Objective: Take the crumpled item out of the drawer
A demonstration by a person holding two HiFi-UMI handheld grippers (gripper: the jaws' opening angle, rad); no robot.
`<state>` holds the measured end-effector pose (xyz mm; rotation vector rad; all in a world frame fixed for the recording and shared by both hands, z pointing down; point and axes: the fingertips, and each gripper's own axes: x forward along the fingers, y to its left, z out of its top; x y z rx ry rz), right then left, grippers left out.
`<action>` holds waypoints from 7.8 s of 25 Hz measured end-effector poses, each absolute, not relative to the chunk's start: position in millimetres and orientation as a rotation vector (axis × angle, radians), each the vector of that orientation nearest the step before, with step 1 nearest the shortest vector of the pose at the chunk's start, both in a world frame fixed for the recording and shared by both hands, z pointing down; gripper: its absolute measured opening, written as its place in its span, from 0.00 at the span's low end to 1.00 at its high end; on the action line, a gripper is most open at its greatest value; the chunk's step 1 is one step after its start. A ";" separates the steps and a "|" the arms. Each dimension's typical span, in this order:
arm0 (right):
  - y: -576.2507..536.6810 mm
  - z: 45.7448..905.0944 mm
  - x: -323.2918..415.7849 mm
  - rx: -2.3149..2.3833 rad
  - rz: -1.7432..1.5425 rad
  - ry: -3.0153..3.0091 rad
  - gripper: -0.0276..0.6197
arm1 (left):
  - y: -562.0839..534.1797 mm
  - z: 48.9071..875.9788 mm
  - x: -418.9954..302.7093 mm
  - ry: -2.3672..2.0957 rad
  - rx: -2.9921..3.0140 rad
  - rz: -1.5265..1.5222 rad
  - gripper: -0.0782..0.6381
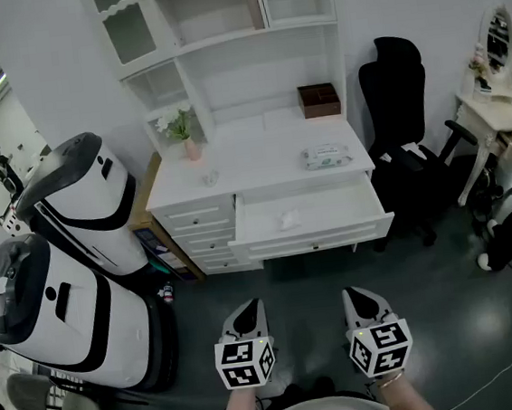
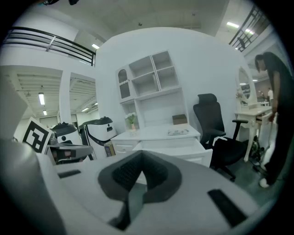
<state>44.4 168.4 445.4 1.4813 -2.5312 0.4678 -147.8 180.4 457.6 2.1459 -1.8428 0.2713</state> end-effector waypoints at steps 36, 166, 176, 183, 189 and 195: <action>160.2 446.6 80.2 1.515 0.560 -2.570 0.05 | 173.1 451.2 -128.2 -1.887 2.116 0.228 0.33; -255.7 496.2 92.3 1.682 0.771 -2.308 0.05 | -255.1 750.2 -96.0 -0.950 1.878 1.265 0.30; -250.1 494.6 89.6 1.679 0.773 -2.317 0.05 | -244.0 748.6 -92.6 -0.918 1.830 1.304 0.23; -244.6 492.1 84.7 1.667 0.774 -2.331 0.05 | -254.4 713.8 -79.4 -0.980 1.956 1.223 0.22; -239.2 488.9 76.4 1.649 0.766 -2.352 0.05 | -256.0 679.9 -76.0 -1.039 1.989 1.098 0.22; -234.0 484.8 71.6 1.642 0.752 -2.372 0.05 | -256.8 643.2 -79.0 -1.122 2.042 0.991 0.22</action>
